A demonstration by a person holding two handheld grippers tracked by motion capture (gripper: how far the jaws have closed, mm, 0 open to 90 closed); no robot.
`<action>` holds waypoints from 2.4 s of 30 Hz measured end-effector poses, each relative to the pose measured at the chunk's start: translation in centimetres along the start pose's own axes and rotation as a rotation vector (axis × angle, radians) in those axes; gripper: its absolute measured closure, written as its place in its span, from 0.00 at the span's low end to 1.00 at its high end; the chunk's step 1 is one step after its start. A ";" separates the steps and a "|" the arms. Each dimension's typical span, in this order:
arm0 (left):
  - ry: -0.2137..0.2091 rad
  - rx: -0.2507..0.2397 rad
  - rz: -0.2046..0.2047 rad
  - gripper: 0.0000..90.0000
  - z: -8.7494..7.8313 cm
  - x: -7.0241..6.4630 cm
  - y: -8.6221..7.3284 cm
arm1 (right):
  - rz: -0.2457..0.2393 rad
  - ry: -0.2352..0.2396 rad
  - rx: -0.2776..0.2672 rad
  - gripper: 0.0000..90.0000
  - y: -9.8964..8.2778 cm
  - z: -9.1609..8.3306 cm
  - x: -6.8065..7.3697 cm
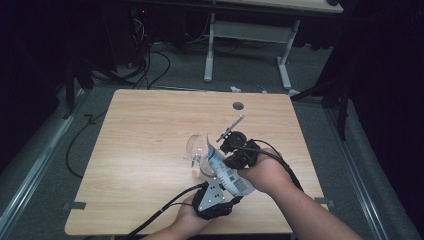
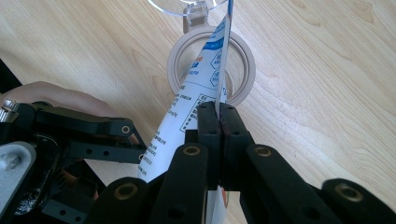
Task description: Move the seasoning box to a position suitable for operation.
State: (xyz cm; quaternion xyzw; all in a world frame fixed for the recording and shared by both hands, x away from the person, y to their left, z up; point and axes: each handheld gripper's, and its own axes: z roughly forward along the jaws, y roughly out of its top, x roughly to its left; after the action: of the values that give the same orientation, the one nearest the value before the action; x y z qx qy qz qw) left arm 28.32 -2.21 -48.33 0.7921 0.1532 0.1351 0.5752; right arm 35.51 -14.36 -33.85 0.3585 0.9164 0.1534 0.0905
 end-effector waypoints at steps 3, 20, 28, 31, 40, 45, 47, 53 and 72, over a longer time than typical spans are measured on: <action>0.000 0.000 0.001 0.62 0.0 0.0 0.0 | 0.002 0.000 0.001 1.00 0.0 0.0 0.0; -0.007 -0.002 0.003 0.62 0.1 -0.2 0.1 | 0.016 0.015 0.007 1.00 -0.3 0.1 -0.4; -0.009 -0.002 -0.002 0.63 0.1 -0.1 0.5 | 0.012 0.008 0.010 1.00 -0.1 -0.1 -0.3; -0.014 -0.003 0.007 0.63 0.0 -0.1 0.6 | 0.012 0.014 0.003 1.00 -0.1 -0.3 -0.4; -0.015 0.000 0.011 0.64 0.1 0.1 0.5 | 0.015 0.015 0.011 1.00 -0.1 0.1 -0.4; -0.011 -0.003 0.008 0.64 0.0 0.2 0.4 | 0.011 0.018 0.011 1.00 0.3 0.3 -0.4; -0.011 -0.003 0.009 0.64 -0.1 0.3 0.3 | 0.013 0.020 0.014 1.00 0.3 0.4 -0.3; -0.013 -0.011 0.006 0.64 -0.1 0.1 0.3 | 0.010 0.017 0.012 1.00 0.2 0.3 -0.3; -0.008 -0.018 0.025 0.65 -0.2 -0.1 0.4 | 0.008 0.014 -0.002 1.00 -0.3 -0.5 -0.3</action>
State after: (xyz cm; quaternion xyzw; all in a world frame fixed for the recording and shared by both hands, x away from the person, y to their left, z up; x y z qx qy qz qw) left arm 28.24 -2.22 -47.90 0.7893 0.1397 0.1405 0.5812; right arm 35.42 -14.88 -33.51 0.3608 0.9155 0.1572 0.0840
